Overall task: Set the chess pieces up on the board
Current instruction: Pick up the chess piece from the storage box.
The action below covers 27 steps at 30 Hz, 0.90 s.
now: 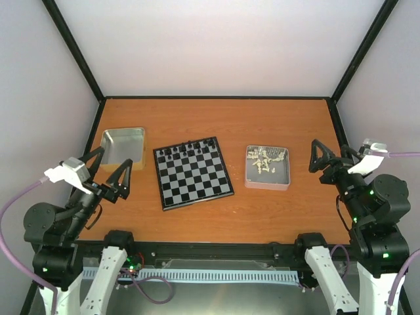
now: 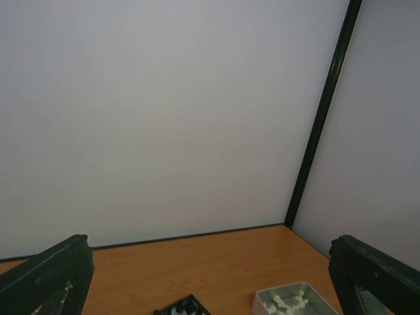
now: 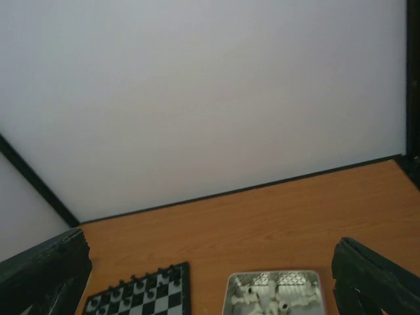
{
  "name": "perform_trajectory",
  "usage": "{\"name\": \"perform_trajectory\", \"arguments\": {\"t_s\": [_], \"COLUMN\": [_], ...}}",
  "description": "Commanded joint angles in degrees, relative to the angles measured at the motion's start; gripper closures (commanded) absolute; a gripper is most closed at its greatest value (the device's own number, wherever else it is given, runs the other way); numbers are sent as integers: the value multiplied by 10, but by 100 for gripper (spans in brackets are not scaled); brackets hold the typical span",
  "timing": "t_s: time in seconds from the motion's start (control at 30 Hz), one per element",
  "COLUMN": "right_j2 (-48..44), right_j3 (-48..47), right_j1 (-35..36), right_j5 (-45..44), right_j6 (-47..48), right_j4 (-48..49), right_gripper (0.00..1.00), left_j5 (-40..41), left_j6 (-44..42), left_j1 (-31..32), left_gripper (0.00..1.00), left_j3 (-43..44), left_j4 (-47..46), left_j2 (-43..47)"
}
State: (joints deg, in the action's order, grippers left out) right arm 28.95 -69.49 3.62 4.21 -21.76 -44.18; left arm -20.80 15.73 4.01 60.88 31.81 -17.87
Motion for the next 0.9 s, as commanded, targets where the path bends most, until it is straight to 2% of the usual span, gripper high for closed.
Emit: {"name": "perform_trajectory", "arguments": {"t_s": [0.0,0.3,0.47,0.6,0.67,0.87], "right_j2": [0,41,97,179,221,308], "right_j3": [7,54,87,105,113,123], "right_j1": [-14,-20,-21,-20,-12,32], "right_j5": [78,149,147,138,128,52], "right_j6": [-10,19,18,4,-4,-2], "right_j4": [-28,-41,-22,2,13,47], "right_gripper": [0,0,1,11,18,27], "left_j5": [-36,-104,-148,-172,-154,-96], "left_j6": [32,73,88,67,60,65], "left_j1": [-11,-11,-11,-11,-12,-12], "left_gripper": [0,0,0,0,0,0], "left_j3": [-13,-81,-126,-171,-185,-194], "left_j4": [-11,-45,-93,-147,-172,-220], "left_j2": [1,-20,-28,-21,-18,-47]}}
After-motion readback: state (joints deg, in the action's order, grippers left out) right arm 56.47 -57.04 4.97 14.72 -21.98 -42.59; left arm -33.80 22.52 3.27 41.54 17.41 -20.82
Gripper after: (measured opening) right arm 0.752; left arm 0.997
